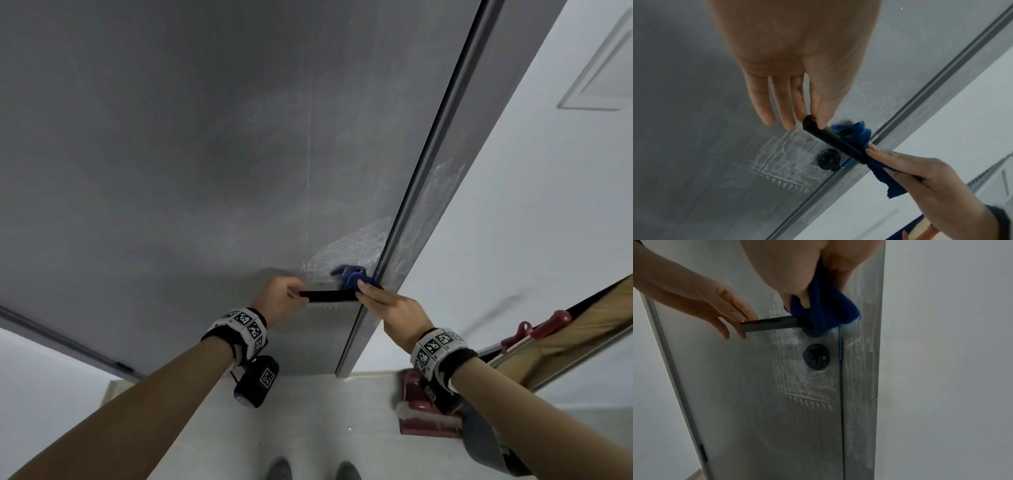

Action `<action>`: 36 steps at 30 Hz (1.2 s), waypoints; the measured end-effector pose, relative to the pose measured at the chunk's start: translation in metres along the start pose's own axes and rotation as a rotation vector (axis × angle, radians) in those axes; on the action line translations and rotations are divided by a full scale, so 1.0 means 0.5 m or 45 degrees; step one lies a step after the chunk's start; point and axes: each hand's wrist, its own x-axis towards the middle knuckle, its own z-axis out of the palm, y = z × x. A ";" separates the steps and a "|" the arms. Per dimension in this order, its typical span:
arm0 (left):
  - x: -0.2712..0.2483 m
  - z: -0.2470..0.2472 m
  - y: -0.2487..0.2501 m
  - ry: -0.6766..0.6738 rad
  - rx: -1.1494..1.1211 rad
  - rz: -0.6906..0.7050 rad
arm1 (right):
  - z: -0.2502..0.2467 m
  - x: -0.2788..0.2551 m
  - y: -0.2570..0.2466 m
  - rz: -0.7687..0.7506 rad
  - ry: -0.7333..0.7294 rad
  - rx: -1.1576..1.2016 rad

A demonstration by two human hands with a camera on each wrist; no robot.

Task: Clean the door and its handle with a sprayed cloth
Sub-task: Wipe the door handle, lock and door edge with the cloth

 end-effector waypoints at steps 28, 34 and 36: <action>0.015 -0.004 0.020 -0.031 0.326 -0.005 | 0.053 0.078 -0.079 0.736 0.344 0.631; 0.024 -0.005 0.016 -0.053 0.308 0.011 | 0.069 0.103 -0.094 0.353 0.235 0.064; 0.025 -0.007 0.015 -0.070 0.305 0.012 | 0.063 0.120 -0.101 0.245 0.190 -0.016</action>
